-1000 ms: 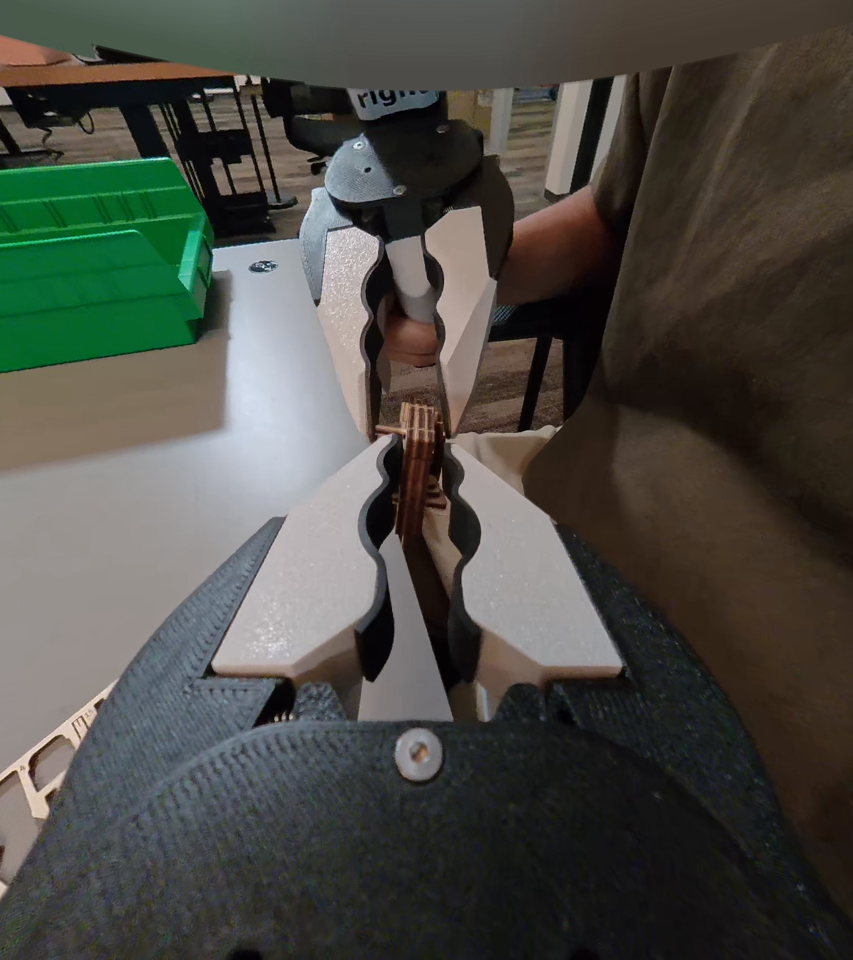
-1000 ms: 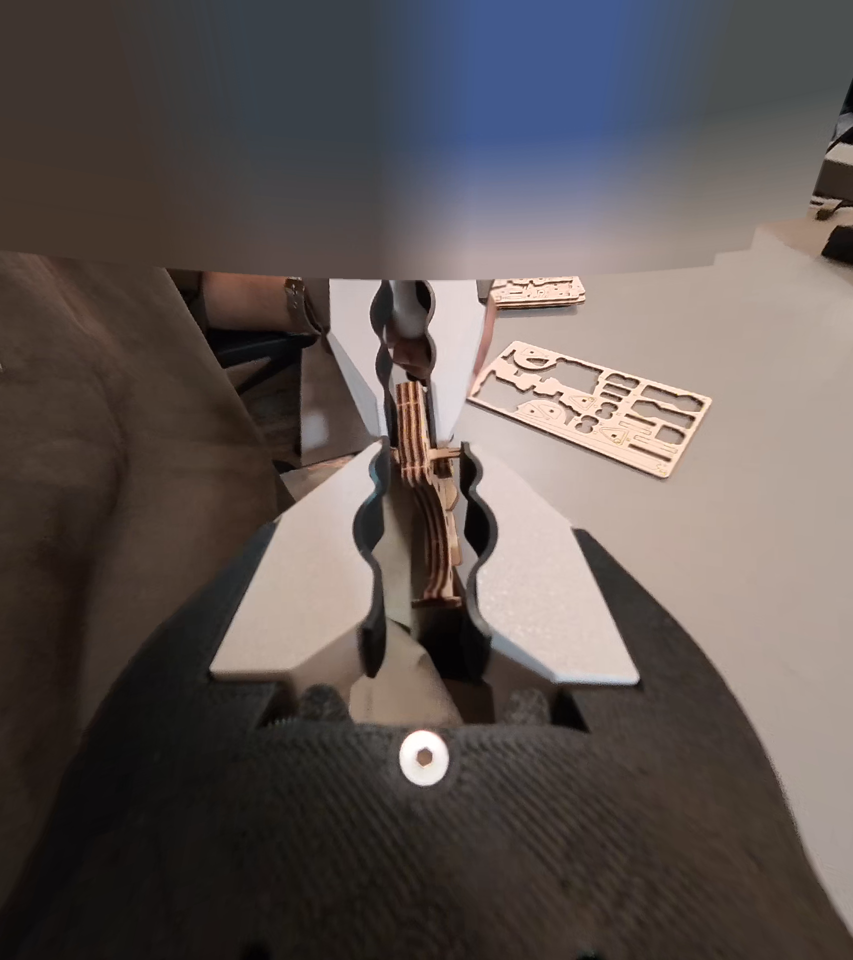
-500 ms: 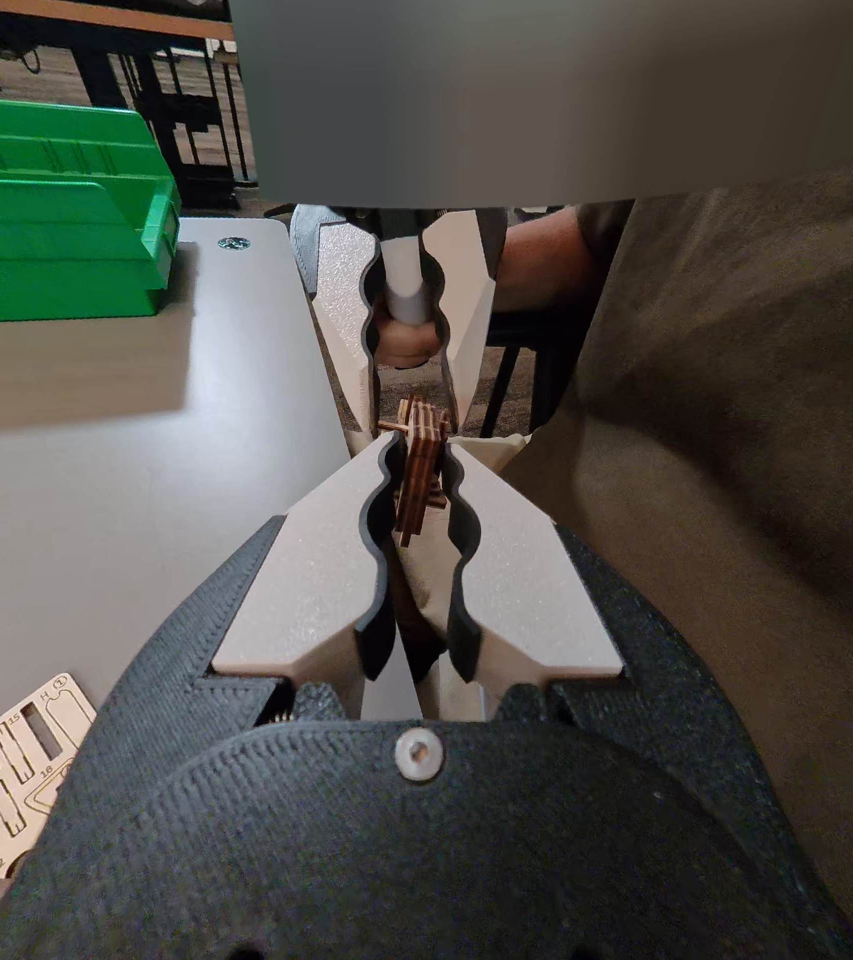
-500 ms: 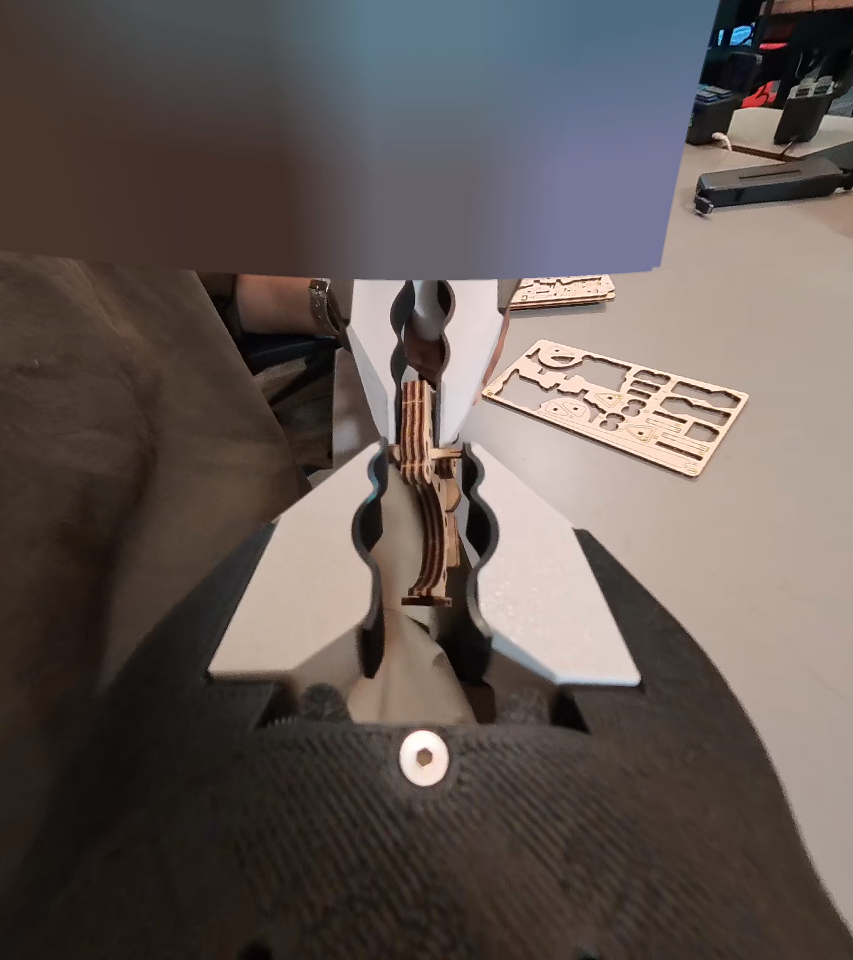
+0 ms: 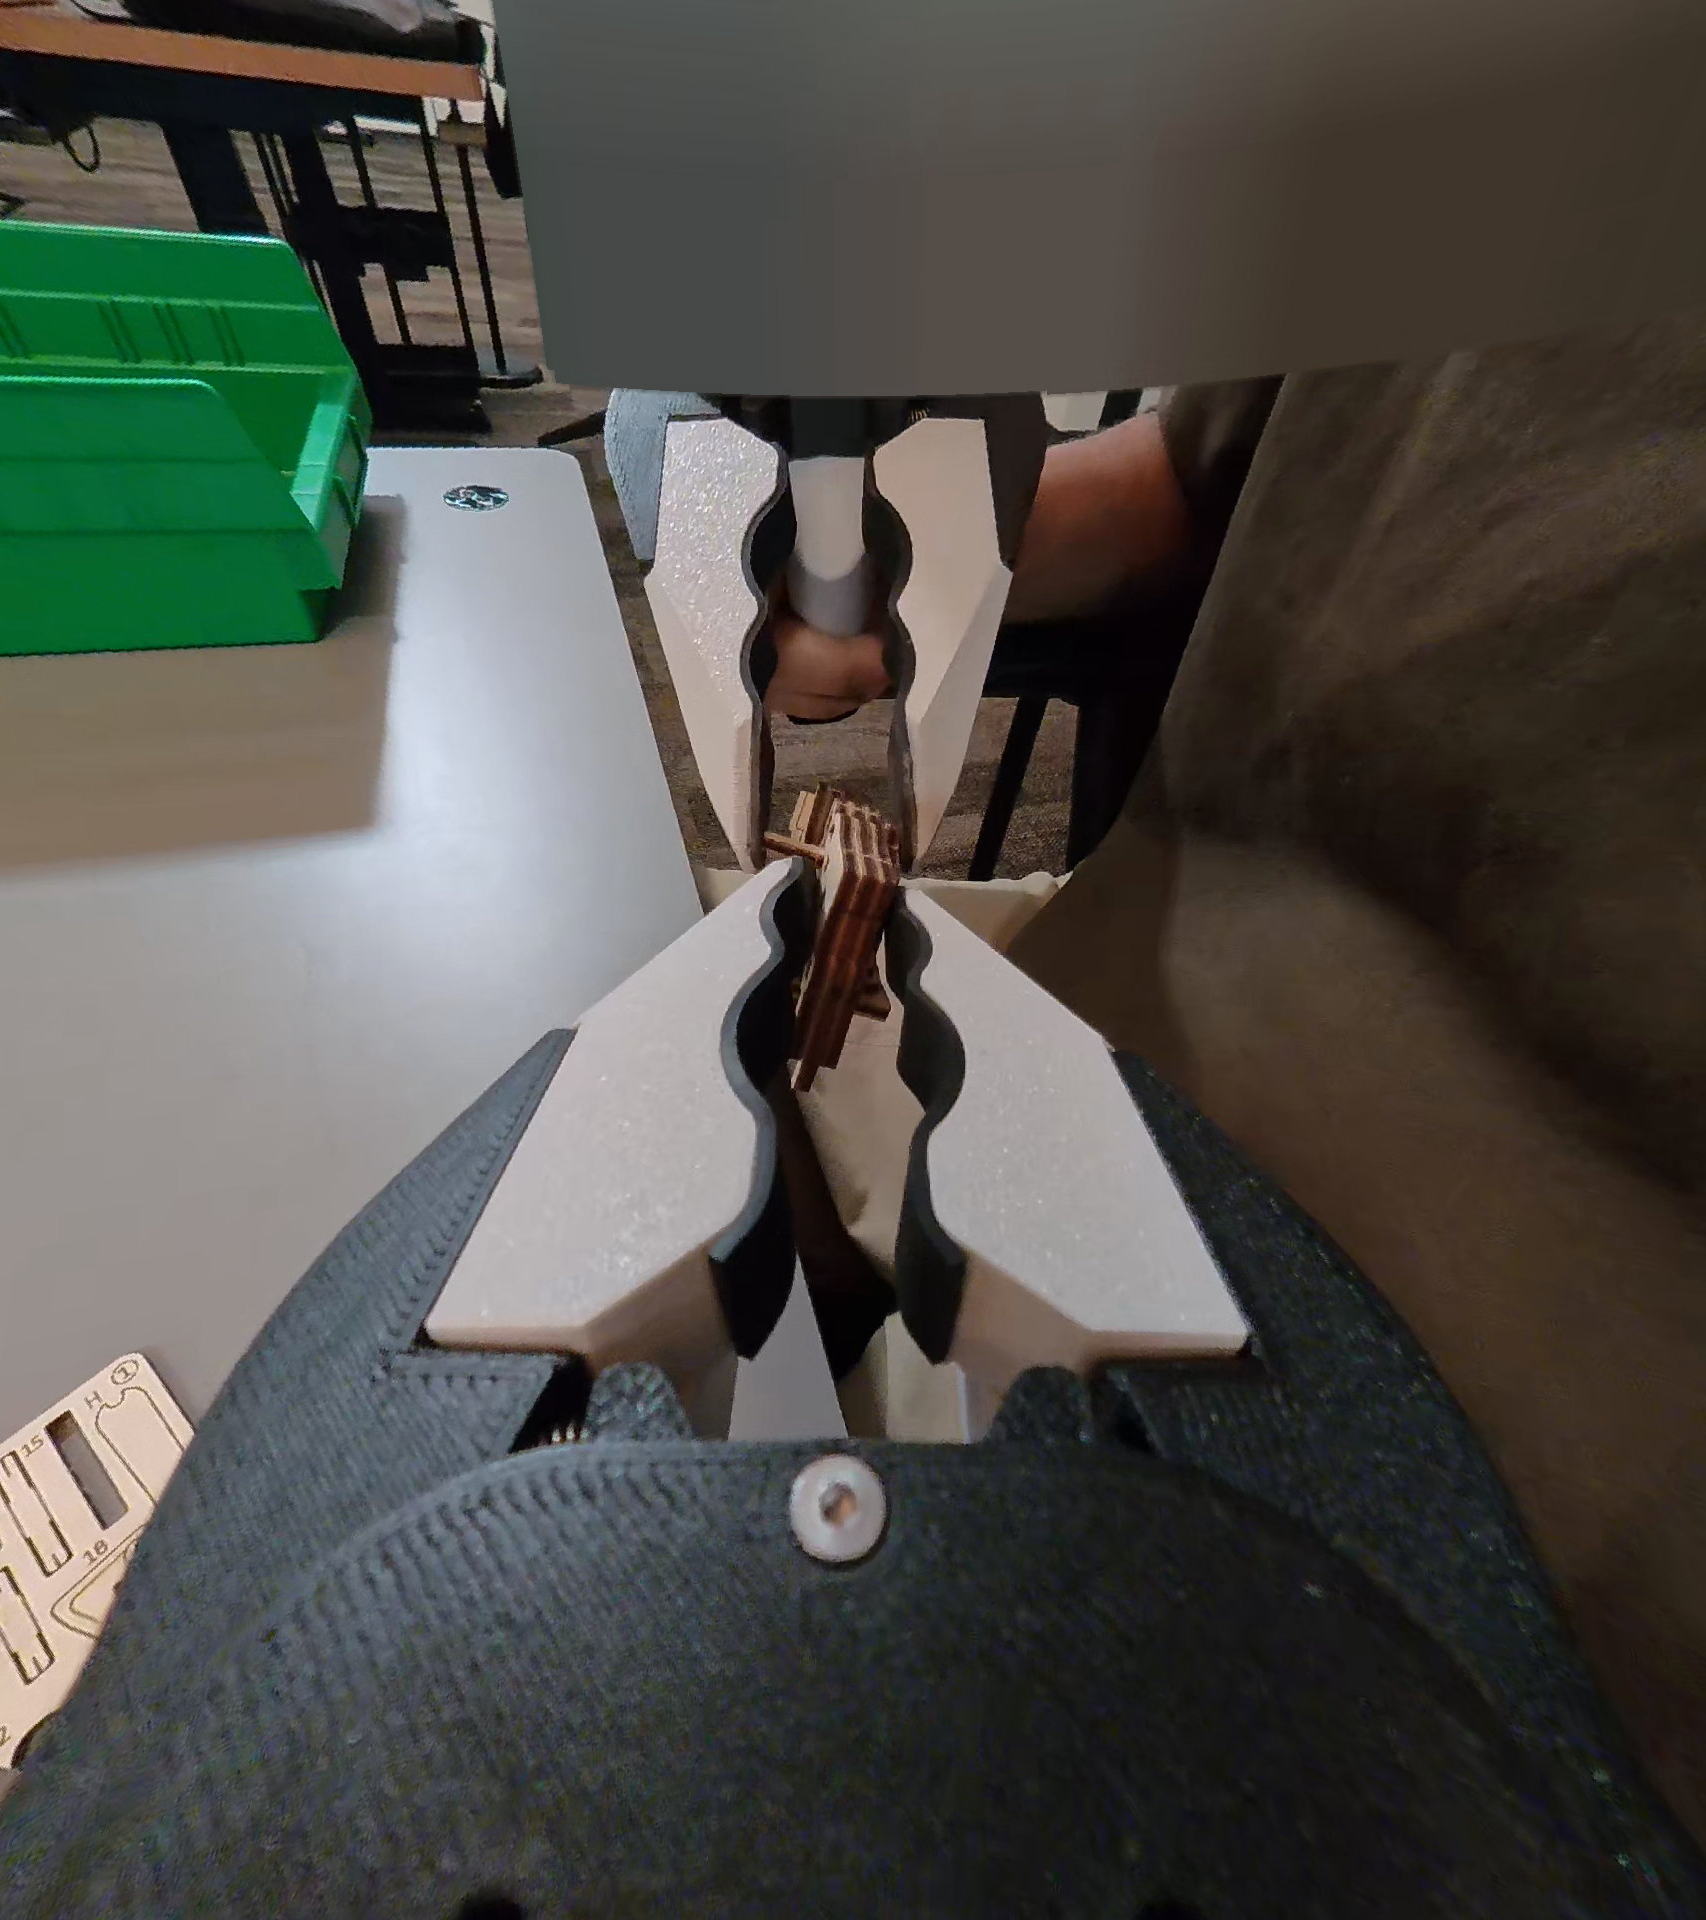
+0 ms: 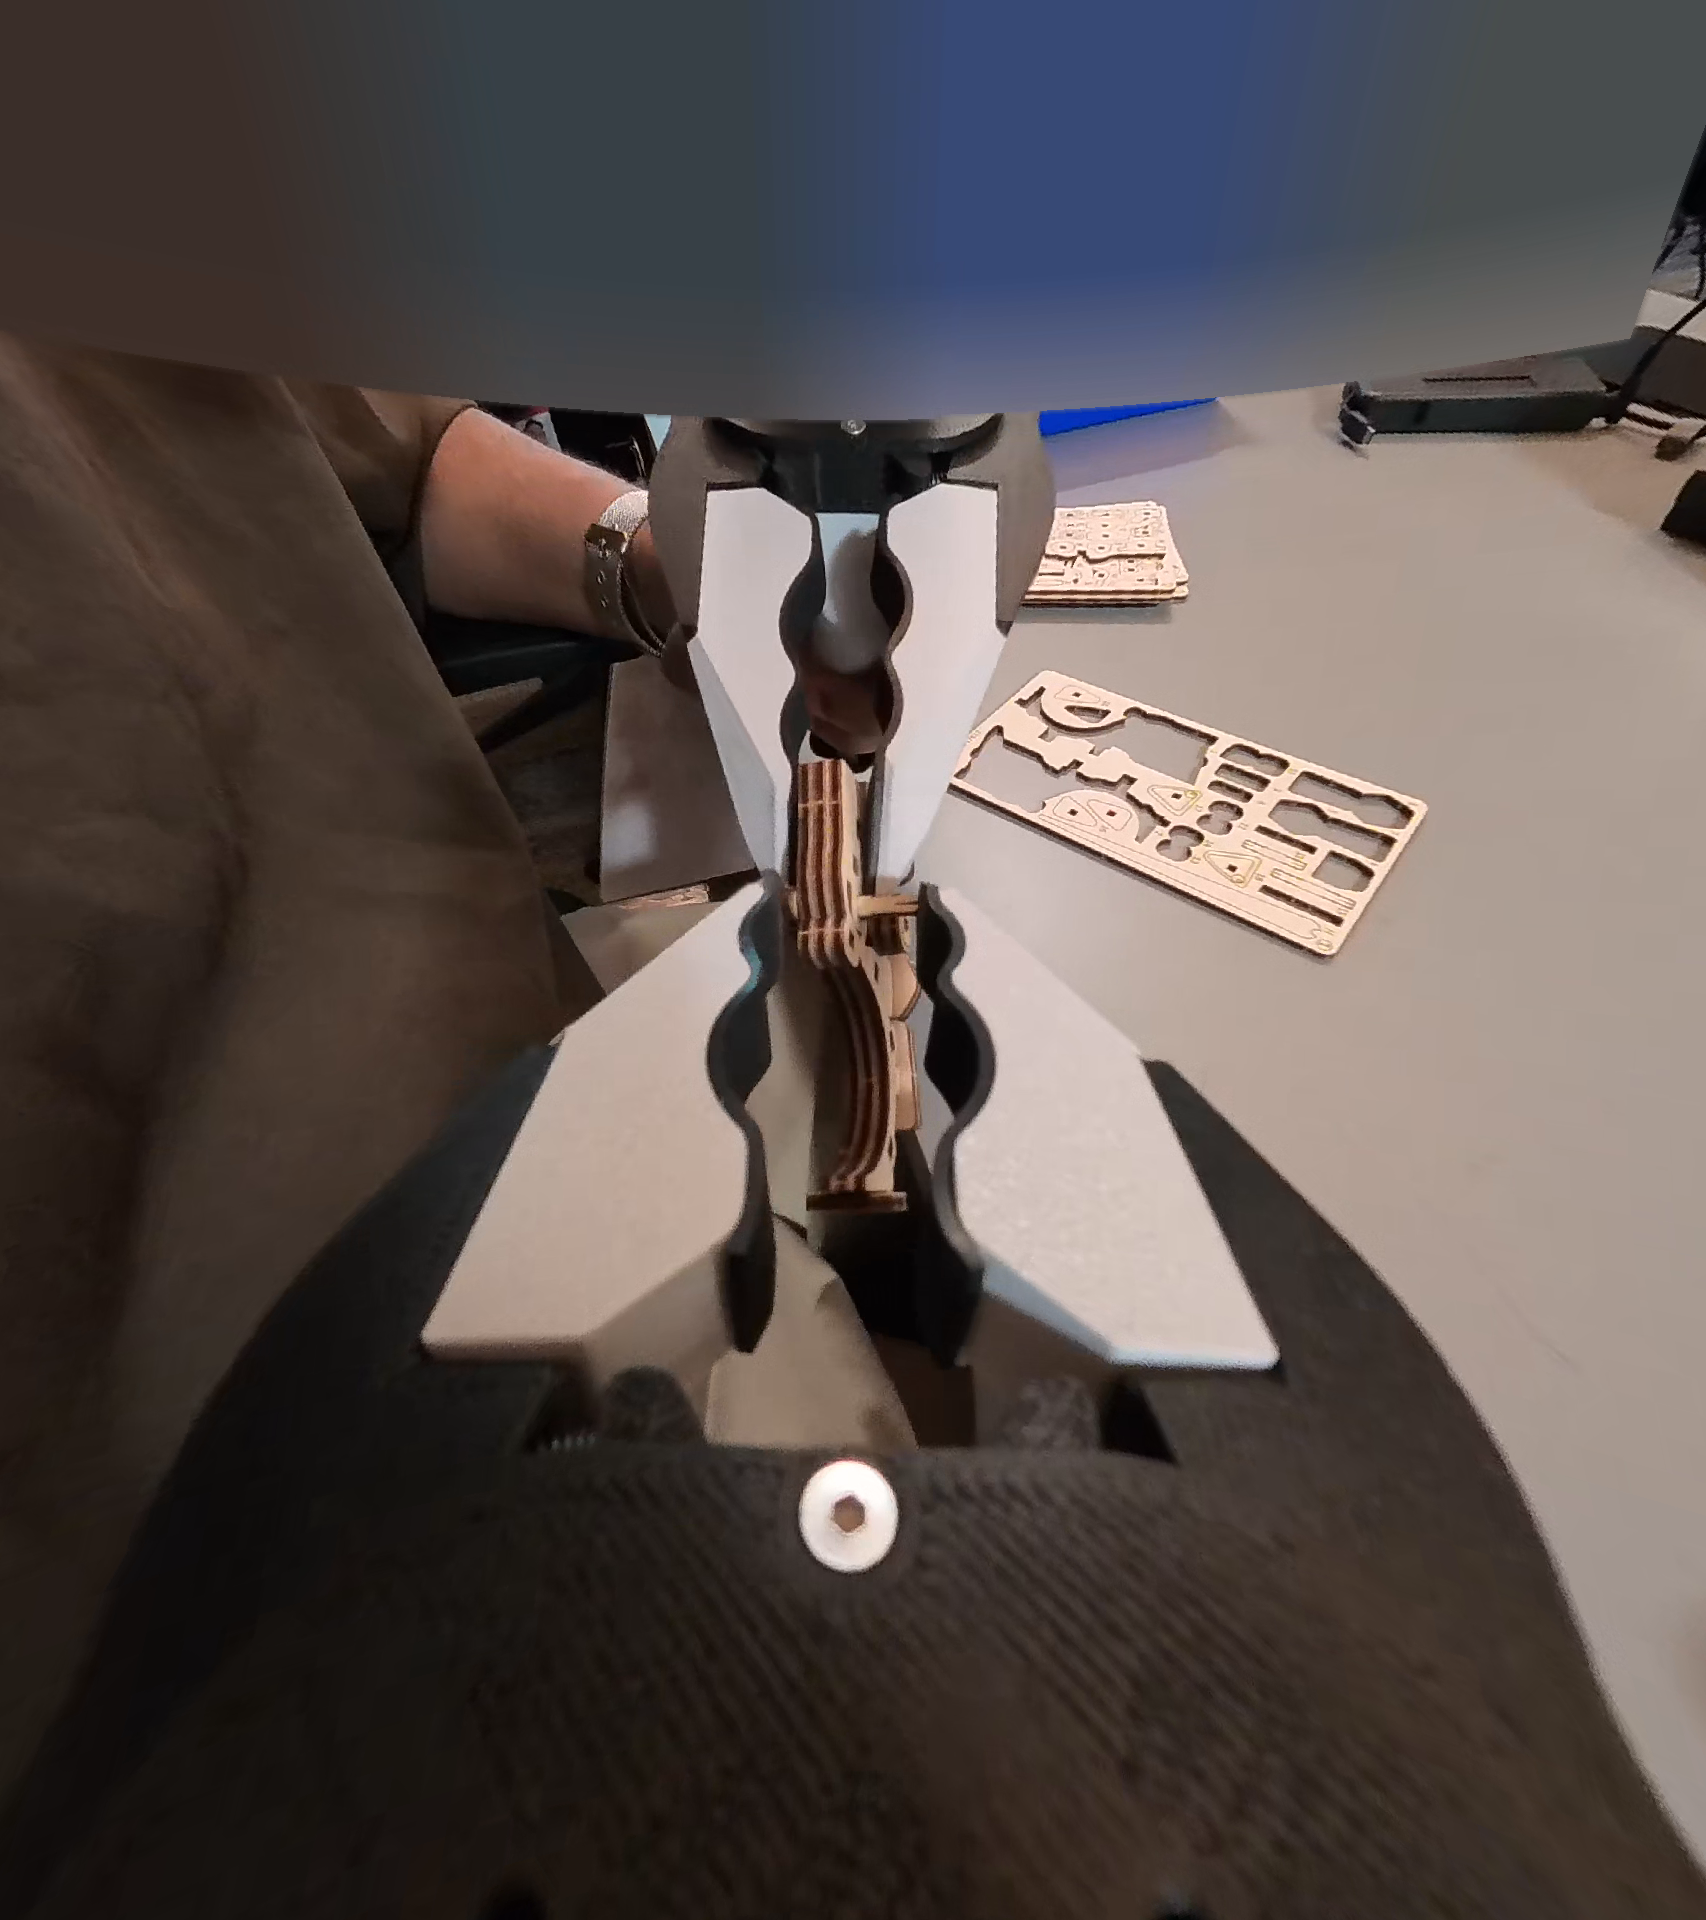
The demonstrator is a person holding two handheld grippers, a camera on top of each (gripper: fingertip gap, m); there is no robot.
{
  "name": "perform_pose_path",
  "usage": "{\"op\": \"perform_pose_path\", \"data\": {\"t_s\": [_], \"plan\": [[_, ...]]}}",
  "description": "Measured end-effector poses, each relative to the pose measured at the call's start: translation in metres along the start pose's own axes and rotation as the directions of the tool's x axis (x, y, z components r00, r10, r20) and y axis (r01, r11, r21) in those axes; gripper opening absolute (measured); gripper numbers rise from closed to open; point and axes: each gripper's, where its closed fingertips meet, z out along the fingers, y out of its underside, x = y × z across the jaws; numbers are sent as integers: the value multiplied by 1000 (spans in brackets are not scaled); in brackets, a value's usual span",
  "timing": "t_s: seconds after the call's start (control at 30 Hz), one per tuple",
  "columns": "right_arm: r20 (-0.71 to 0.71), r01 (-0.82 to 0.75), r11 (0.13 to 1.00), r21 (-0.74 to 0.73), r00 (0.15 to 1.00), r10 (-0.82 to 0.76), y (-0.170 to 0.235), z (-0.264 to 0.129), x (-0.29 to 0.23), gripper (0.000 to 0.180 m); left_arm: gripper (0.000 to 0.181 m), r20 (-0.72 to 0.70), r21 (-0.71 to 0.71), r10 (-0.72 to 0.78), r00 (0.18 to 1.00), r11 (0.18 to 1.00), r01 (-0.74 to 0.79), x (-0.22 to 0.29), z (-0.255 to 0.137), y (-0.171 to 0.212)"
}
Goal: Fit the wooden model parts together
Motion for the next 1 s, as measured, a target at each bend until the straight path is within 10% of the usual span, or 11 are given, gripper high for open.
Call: {"op": "perform_pose_path", "data": {"t_s": [0.53,0.83,1.0], "plan": [[4,-297,949,105,955,298,-5,-5,29,24,36,49,99,-192,980,977,187,-28,-6,-5],[171,-721,624,302,685,708,-7,-24,69,24,42,217,262,-236,947,949,176,-52,-23,-20],[211,-727,591,349,676,706,-18,-26,66,24,46,77,470,-513,855,775,422,-63,-21,-30]]}}
